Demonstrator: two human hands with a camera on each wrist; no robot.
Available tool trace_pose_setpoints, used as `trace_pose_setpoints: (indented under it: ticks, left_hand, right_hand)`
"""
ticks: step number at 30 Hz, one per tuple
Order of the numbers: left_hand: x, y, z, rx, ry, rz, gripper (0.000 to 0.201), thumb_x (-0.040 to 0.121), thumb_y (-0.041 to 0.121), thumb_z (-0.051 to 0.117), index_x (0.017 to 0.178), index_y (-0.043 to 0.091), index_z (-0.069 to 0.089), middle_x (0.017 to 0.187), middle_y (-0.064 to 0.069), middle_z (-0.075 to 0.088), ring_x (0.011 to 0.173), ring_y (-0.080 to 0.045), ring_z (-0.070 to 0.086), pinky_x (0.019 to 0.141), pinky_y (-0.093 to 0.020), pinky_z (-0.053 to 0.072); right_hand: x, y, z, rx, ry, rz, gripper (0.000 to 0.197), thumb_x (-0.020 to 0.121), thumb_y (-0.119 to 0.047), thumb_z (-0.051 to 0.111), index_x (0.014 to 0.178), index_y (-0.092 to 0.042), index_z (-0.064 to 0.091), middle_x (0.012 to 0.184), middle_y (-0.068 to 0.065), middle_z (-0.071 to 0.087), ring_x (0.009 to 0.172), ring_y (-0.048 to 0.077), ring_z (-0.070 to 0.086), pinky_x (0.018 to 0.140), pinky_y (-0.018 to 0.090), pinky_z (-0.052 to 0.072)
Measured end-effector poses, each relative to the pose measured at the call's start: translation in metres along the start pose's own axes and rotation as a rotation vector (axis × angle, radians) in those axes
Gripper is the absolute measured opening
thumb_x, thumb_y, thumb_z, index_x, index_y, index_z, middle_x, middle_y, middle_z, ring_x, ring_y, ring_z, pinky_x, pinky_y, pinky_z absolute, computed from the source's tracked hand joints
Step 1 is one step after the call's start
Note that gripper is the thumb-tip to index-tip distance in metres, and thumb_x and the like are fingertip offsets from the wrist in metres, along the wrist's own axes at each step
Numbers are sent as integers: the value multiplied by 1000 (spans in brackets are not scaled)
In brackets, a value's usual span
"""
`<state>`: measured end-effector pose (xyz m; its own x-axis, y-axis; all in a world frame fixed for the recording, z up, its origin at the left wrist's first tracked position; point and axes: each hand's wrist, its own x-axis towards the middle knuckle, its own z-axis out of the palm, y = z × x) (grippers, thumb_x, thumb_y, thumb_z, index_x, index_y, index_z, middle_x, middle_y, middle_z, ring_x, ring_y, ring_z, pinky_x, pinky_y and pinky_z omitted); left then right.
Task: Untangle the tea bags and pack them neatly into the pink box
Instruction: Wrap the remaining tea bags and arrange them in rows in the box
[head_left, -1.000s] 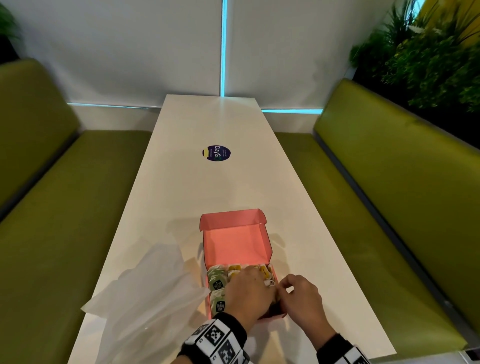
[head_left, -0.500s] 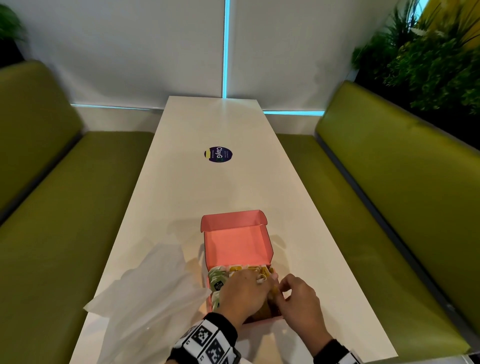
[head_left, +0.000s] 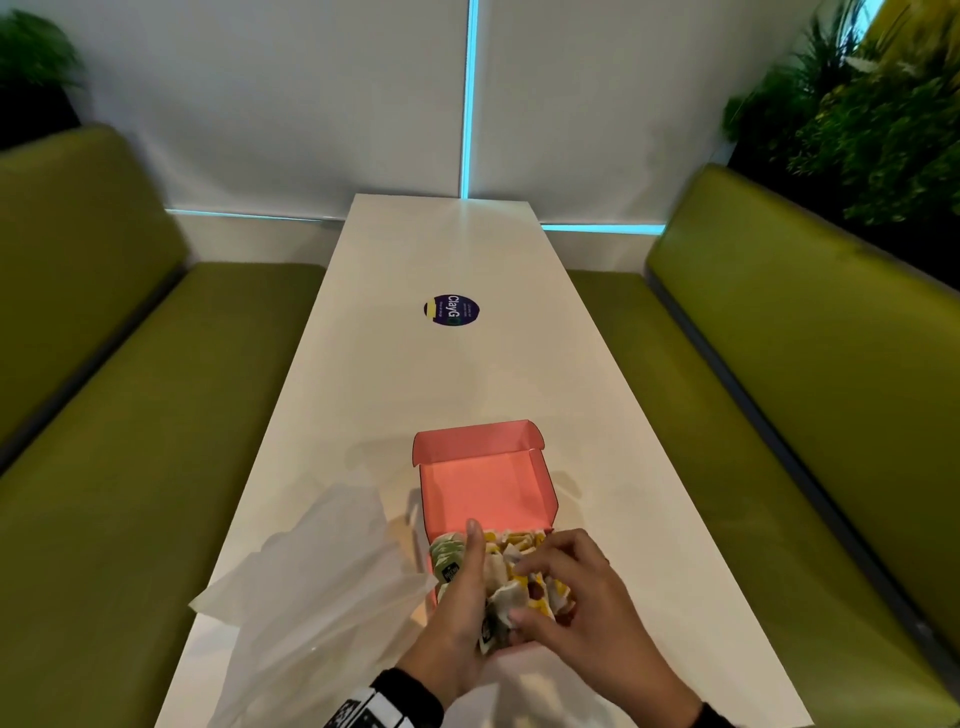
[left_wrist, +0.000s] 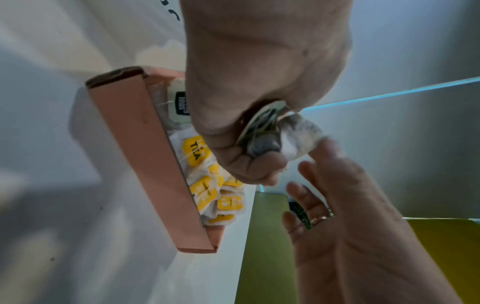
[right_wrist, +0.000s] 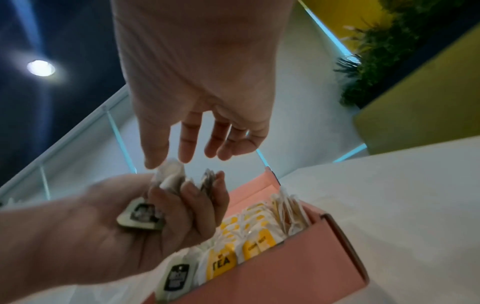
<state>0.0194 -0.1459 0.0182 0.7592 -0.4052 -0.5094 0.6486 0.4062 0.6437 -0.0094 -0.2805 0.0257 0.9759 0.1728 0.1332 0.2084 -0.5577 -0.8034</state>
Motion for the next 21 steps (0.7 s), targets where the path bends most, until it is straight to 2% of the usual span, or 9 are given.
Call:
trace_pose_setpoints:
  ticks: [1,4,8,10,12,14,15,18,21]
  left_hand:
    - [-1,0,1,-14,-8,5,66,91,61,28,84,7,65,61,-12,67,46,-20,64,38,-18,44]
    - [0,-1,0,-17,44,35,64,90,60,31,76,7,65,57,-12,64,44,-19,61,40,-18,43]
    - [3,0,-6,42,191,138,61,82,63,42,86,7,66,88,-14,74,87,-28,69,81,-37,52]
    - [2,3,-9,32,219,147,55,85,61,46,86,10,67,93,-14,73,88,-29,68,86,-44,50]
    - [2,2,-11,63,228,165,45,79,57,58,80,12,65,82,-13,70,73,-27,65,72,-41,53]
    - [1,2,-12,112,243,188,33,67,44,71,74,14,62,66,-6,61,55,-19,55,44,-23,40]
    - [0,3,-12,117,237,196,27,67,37,74,74,14,61,62,-3,59,48,-15,51,38,-17,32]
    - [-7,7,-9,133,183,222,15,83,22,66,82,7,63,57,-1,57,36,-8,44,33,-12,28]
    - [-12,5,-9,189,137,212,20,87,24,63,95,7,67,59,3,61,38,-6,47,37,-13,32]
  right_hand:
    - [1,1,3,-26,-10,0,24,65,-48,65,86,-53,57,99,-24,43,102,1,49,79,7,37]
    - [4,0,5,-14,-7,13,18,65,-33,65,78,-43,57,97,-19,45,93,5,52,73,9,37]
    - [6,-6,-1,195,32,89,16,73,-26,72,71,-27,56,82,-9,59,71,5,54,63,12,37]
    - [6,-9,-4,372,8,197,17,79,-16,72,72,-14,56,73,0,62,64,8,52,59,19,39]
    - [6,-10,-5,492,10,274,15,81,-8,69,76,-6,55,71,9,61,64,14,53,58,22,41]
    - [5,-12,-6,602,39,334,16,79,-7,70,81,-4,55,71,11,62,64,17,55,58,25,43]
    - [6,-12,-6,646,56,360,18,75,-11,71,84,-5,57,73,12,63,65,18,57,59,29,44]
    - [7,-13,-7,702,91,405,12,80,-10,70,90,-9,65,77,11,67,68,21,59,65,36,45]
    - [8,-15,-8,682,135,391,3,85,-5,62,84,-5,64,70,8,66,60,19,55,56,31,42]
